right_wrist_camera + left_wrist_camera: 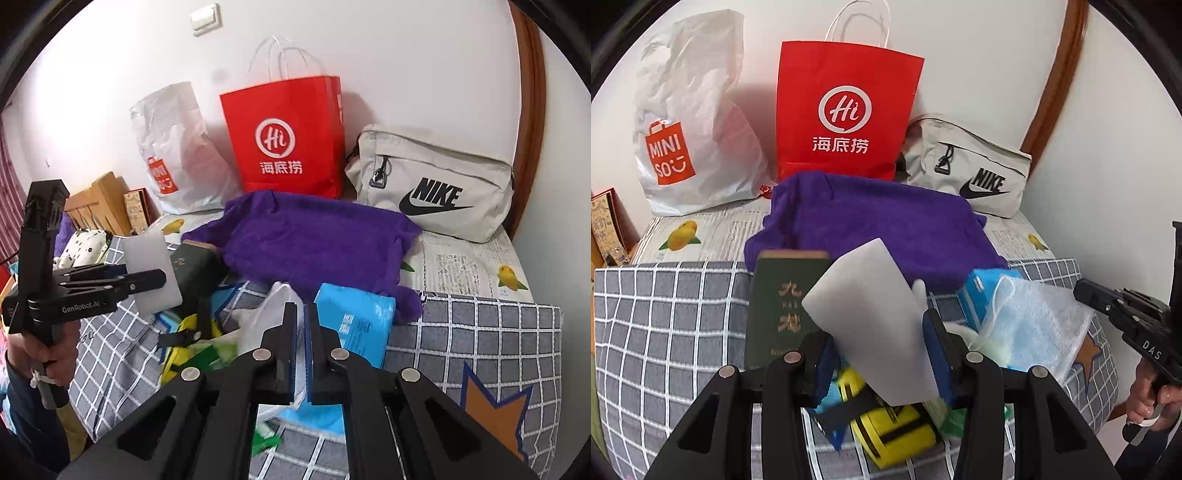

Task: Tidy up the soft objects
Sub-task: 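Lift and carry the sponge and mesh bag with both tools toward the purple towel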

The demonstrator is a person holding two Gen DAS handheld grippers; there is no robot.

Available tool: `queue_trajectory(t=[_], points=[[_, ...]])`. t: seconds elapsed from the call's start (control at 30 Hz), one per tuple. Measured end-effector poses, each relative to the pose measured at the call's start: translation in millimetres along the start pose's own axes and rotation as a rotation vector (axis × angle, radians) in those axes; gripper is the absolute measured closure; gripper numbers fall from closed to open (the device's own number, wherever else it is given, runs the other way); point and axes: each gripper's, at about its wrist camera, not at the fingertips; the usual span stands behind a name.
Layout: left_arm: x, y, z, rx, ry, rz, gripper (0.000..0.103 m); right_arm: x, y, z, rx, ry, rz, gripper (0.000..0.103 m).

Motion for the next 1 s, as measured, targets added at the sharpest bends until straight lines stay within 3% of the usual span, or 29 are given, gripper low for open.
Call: queue_trajectory(t=[0.33,0.4,0.47,0.63,0.73,0.8,0.87,0.9,0.97,1.0], points=[[-12,20,10,-0.027,-0.013,-0.006,0.061,14,40,-4,-0.089,0.015,0.029,0.095],[-12,23,8,-0.035,-0.009,-0.007,0.061,10,49,-8,-0.139,-0.003,0.027,0.080],[-13,25,7,-0.041,-0.011,-0.009,0.061,7,55,-11,-0.158,-0.006,0.021,0.041],[-18,27,6,-0.047,-0.024,-0.018,0.061,-4,66,-12,-0.177,-0.021,0.060,0.035],[-20,27,6,-0.049,-0.030,-0.018,0.061,-16,77,-15,-0.210,-0.065,0.060,0.035],[-22,26,5,-0.049,-0.033,-0.022,0.060,-24,81,-20,-0.225,-0.108,0.036,0.041],[-22,27,5,-0.049,-0.036,-0.021,0.060,-27,84,-24,-0.239,-0.132,0.037,0.066],[-23,27,5,-0.049,-0.038,-0.023,0.060,-28,84,-26,-0.240,-0.146,0.022,0.071],[-23,28,6,-0.049,-0.039,-0.028,0.060,-28,82,-26,-0.242,-0.159,0.008,0.098],[-23,28,7,-0.048,-0.039,-0.028,0.060,-27,82,-26,-0.244,-0.149,0.022,0.098]])
Point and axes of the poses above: each gripper's, at about its wrist camera, not at the fingertips, and y roughly the way its jaws point, x to its right, z to its top, and after that the axes turned 4 degrees about -y, right-handed
